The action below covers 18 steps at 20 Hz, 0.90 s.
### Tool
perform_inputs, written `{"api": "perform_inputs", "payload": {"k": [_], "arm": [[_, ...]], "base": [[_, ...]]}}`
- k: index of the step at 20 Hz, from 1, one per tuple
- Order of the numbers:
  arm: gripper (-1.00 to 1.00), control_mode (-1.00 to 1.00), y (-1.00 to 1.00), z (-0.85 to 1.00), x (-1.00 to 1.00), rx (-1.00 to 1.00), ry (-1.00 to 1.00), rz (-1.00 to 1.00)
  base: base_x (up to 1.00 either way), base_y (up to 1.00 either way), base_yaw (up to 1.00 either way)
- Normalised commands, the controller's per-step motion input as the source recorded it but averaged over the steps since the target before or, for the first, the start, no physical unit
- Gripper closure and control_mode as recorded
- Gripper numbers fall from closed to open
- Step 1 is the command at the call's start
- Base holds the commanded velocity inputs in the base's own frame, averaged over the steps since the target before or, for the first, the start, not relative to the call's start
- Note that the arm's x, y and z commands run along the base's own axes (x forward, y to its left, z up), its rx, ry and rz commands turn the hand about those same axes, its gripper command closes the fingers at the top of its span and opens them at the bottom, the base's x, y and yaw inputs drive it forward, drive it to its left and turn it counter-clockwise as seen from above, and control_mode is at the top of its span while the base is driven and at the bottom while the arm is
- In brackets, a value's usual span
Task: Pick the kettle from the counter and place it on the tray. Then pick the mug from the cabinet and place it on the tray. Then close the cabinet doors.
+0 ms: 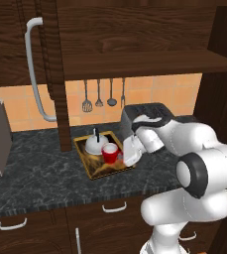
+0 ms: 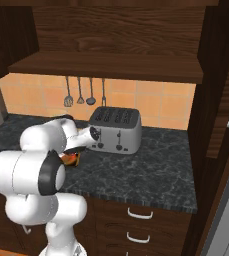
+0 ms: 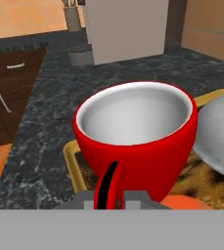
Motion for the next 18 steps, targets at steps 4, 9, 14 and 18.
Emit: {"api": "perform_inputs", "payload": {"k": [4, 9, 14, 18], "arm": [[1.0, -1.0, 0.01, -0.19, 0.28, 0.03, 0.0, 0.0], [1.0, -1.0, 0.01, -0.18, 0.32, 0.0, 0.15, 0.0], [1.0, -1.0, 0.0, -0.2, 0.32, 0.01, 0.2, 0.0], [1.0, -1.0, 0.03, -0.26, 0.24, 0.04, -0.01, 0.0]], "base": [[0.0, 0.0, 0.0], [0.0, 0.0, 0.0], [0.0, 0.0, 0.0], [0.0, 0.0, 0.0]]}}
